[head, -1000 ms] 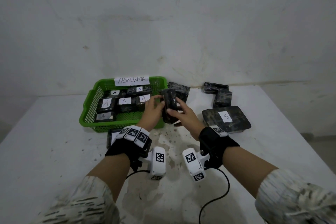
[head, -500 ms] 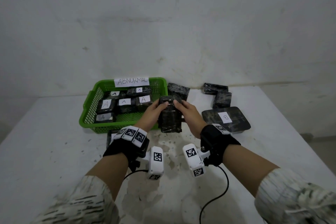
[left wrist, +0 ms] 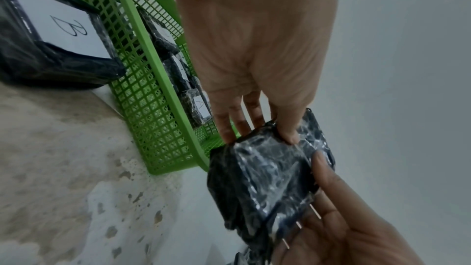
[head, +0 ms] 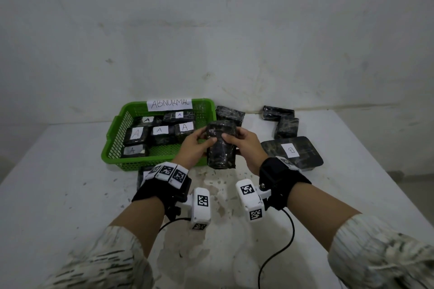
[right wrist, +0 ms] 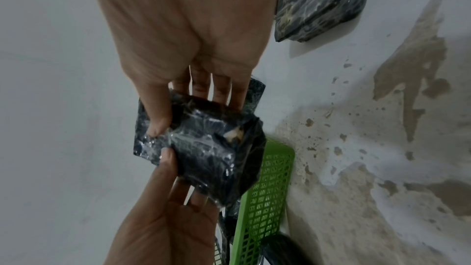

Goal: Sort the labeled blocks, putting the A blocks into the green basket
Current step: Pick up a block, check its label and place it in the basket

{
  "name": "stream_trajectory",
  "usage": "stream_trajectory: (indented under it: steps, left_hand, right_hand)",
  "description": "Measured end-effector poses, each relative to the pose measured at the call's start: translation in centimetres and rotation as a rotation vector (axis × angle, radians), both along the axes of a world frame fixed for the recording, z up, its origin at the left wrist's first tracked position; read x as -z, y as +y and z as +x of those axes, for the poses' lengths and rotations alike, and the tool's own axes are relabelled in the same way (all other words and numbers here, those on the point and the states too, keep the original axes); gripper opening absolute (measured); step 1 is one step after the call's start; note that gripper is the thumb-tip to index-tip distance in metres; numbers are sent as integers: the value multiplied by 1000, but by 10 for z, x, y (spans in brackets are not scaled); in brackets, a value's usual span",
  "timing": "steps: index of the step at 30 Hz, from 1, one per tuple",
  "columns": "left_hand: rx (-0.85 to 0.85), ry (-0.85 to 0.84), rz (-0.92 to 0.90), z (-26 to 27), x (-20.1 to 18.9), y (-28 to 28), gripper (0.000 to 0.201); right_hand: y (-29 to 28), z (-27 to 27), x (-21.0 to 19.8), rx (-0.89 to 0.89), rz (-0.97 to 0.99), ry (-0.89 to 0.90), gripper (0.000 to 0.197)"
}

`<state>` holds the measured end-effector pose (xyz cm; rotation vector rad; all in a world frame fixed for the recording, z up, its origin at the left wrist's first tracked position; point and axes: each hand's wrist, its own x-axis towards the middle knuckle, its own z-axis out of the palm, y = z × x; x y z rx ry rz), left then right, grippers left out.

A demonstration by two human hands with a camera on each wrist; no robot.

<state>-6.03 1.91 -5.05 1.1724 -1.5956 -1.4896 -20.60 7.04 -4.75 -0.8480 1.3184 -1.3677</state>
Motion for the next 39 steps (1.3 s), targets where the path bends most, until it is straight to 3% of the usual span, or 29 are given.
stream_trajectory:
  steps: [5,9,12,15,20,22,24,28,34,39]
  left_hand:
    - [-42,42,-1,2,-1,-2,45]
    - [26,-16,71,3,0,2,60]
    - [-20,-41,30,3,3,0,64]
    - [-48,-14,41,5,6,-2,66]
    - [-88,-33,-18,4,7,-3,67]
    - [-79,-14,-20,2,3,-3,60]
    - [-65,27,54,-1,-5,-2,46]
    - [-55,133,197,-1,-13,3,32]
    - [24,184,192,0,-13,6,41]
    - [53,198,178,-2,-16,6,17]
  right_hand:
    - [1,1,2,-92,48,-13,43]
    - [0,1,4,-44,52,-26,41]
    - [-1,-1,1,-103,66,-27,45]
    - [-1,-5,0,-170,82,-5,56]
    - [1,-2,2,-107,39,144,65]
    - [1,1,3,-124,24,140,58]
    - [1,3,0,-134,37,83,36]
    - [-2,3,-2,-107,46,138,10]
    - [-8,1,-2,-129,51,144,20]
    - [-7,2,0,-115,63,65,24]
